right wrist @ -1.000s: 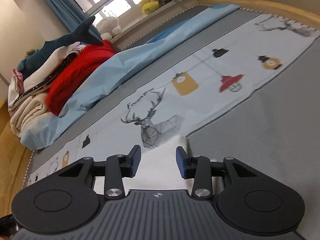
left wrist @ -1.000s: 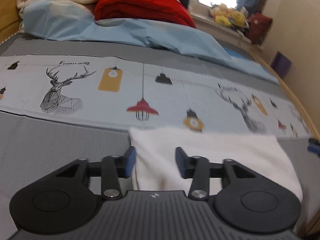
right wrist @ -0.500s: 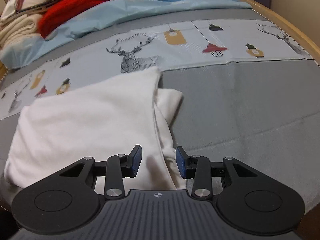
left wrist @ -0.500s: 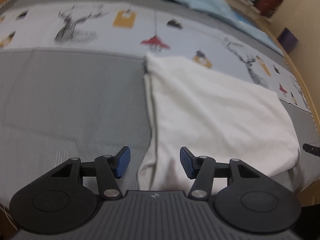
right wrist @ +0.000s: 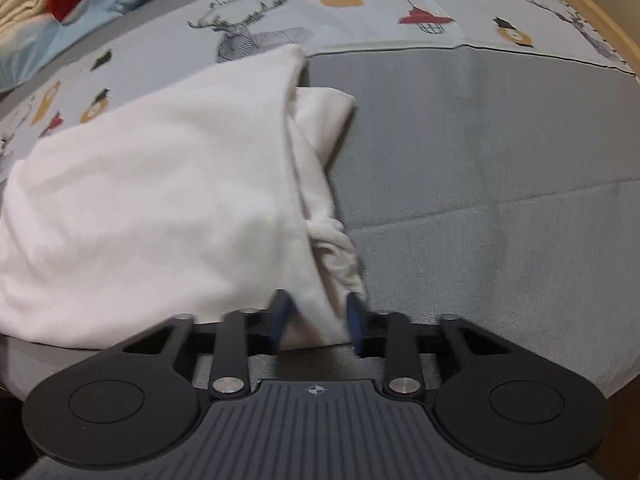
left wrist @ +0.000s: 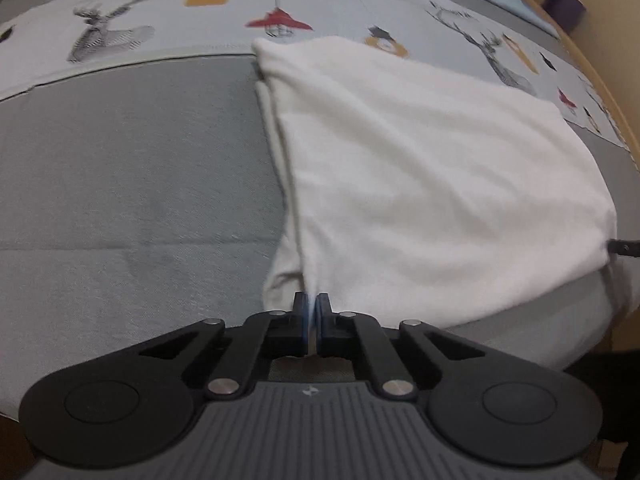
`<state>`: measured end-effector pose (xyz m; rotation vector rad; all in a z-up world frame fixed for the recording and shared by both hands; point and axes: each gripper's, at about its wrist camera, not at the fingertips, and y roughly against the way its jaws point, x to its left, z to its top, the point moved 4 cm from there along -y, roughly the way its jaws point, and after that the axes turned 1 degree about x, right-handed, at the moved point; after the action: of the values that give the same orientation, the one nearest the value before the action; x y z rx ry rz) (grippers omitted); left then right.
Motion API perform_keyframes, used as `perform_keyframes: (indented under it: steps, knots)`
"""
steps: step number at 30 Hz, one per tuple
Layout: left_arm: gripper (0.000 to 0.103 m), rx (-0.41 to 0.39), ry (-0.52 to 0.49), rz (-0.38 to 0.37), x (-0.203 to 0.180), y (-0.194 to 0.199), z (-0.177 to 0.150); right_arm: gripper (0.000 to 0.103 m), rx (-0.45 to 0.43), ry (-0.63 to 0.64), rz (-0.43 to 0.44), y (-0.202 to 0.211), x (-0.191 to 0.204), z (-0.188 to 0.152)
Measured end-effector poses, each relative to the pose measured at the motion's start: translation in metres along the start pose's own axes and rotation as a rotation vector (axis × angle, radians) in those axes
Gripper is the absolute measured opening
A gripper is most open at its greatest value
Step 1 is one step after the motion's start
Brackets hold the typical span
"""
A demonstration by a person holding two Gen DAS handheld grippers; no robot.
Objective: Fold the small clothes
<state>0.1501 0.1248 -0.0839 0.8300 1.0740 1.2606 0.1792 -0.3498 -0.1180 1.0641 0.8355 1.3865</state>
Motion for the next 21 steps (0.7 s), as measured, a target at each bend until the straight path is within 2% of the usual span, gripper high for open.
perform_keyframes:
  steps: [2,4,6,9,11,14,19,21]
  knots:
    - [0.001,0.01,0.042,0.007,0.007,-0.001,-0.001,0.013,0.01,-0.033,0.006,-0.001,-0.007,0.0]
    - [0.0,0.058,-0.006,0.039,0.002,-0.008,-0.006,0.013,0.052,-0.021,-0.015,-0.008,-0.008,-0.005]
    - [0.001,0.066,-0.04,0.048,-0.003,-0.009,-0.009,0.013,0.065,-0.015,-0.016,-0.01,-0.008,-0.008]
    - [0.002,0.02,0.011,0.045,0.001,0.001,-0.002,0.013,-0.002,-0.021,0.001,0.004,-0.006,-0.003]
    - [0.002,-0.062,0.007,0.04,-0.001,0.016,0.006,0.013,-0.083,-0.02,0.041,0.02,-0.003,0.002]
    - [0.003,-0.096,-0.015,0.007,-0.009,0.02,0.009,0.014,-0.143,0.018,0.068,0.03,0.004,0.007]
    - [0.003,-0.048,-0.093,0.052,-0.024,0.006,0.005,0.015,-0.09,0.055,0.036,0.016,0.012,0.006]
    - [0.003,-0.031,-0.104,0.063,-0.023,0.003,0.004,0.022,-0.071,0.057,0.027,0.011,0.015,0.004]
